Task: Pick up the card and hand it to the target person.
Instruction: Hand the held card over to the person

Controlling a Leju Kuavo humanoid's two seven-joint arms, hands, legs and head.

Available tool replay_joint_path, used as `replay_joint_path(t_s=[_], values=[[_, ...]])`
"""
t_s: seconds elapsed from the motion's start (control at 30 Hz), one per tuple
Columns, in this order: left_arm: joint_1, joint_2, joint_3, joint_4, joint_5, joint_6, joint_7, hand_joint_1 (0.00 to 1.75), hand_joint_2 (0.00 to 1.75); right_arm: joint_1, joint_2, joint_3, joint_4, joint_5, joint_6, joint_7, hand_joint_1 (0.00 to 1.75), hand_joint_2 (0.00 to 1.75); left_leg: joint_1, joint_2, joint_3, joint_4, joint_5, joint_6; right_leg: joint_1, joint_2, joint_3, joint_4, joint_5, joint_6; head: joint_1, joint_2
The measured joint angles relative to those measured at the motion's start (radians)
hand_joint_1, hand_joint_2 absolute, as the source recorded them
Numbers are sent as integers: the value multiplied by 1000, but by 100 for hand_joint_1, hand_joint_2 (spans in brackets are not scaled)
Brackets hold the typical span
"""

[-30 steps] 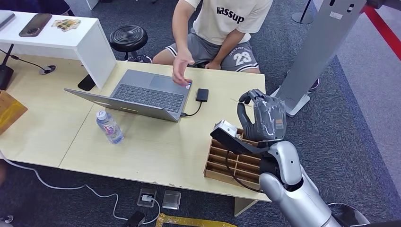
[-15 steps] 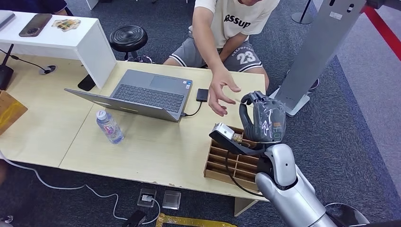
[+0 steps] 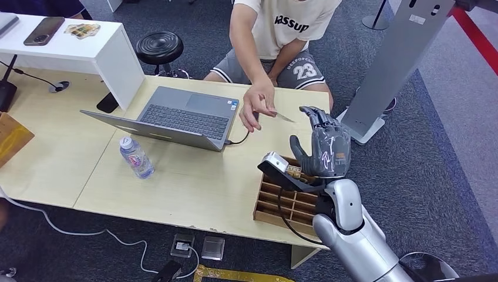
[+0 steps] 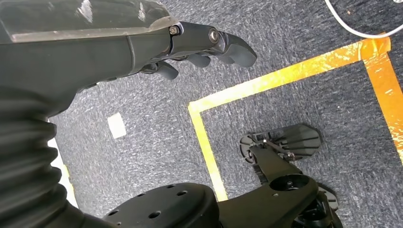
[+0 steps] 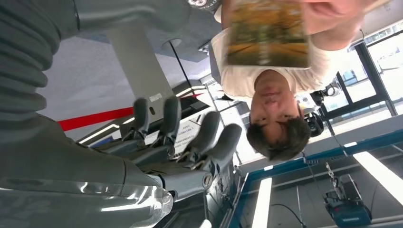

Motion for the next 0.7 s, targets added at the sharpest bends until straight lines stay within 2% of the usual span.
replay_joint_path(t_s=[0.17, 0.23, 0.3, 0.43, 0.53, 0.6, 0.7], values=[[2, 0, 2, 0, 2, 0, -2, 0, 0, 1, 0, 0, 5, -37, -6, 2, 0, 175, 0, 0, 0, 0, 0, 0, 0, 0, 0, 0, 0, 0, 0, 0], [5, 1, 3, 0, 7, 0, -7, 0, 0, 7, 0, -1, -1, -115, 7, -21, 0, 175, 0, 0, 0, 0, 0, 0, 0, 0, 0, 0, 0, 0, 0, 0], [11, 3, 4, 0, 15, 0, -12, 0, 0, 23, -1, -3, -23, -283, 38, -74, 0, 175, 0, 0, 0, 0, 0, 0, 0, 0, 0, 0, 0, 0, 0, 0], [24, 9, 8, 0, 26, 0, -17, 0, 0, 71, -5, -22, -89, -725, 145, -190, 0, 175, 0, 0, 0, 0, 0, 0, 0, 0, -1, 0, 0, 0, 0, 0], [33, 15, 10, 0, 33, 0, -18, 0, 0, 113, -21, -44, -151, -981, 200, -250, 0, 175, 0, 0, 0, 0, 0, 0, 0, 0, -1, 0, 0, 0, -2, 0], [41, 19, 12, 0, 39, 0, -19, 0, 0, 146, -40, -64, -192, -1090, 216, -264, 0, 175, 0, 0, 0, 0, 0, 0, 0, 0, -1, 0, 0, 0, -2, 0], [52, 23, 19, 1, 47, 0, -20, 0, 0, 192, -74, -93, -242, -1162, 227, -264, 0, 175, 0, 0, 0, 0, 0, 0, 0, 0, -1, -1, 0, 0, -1, 0]])
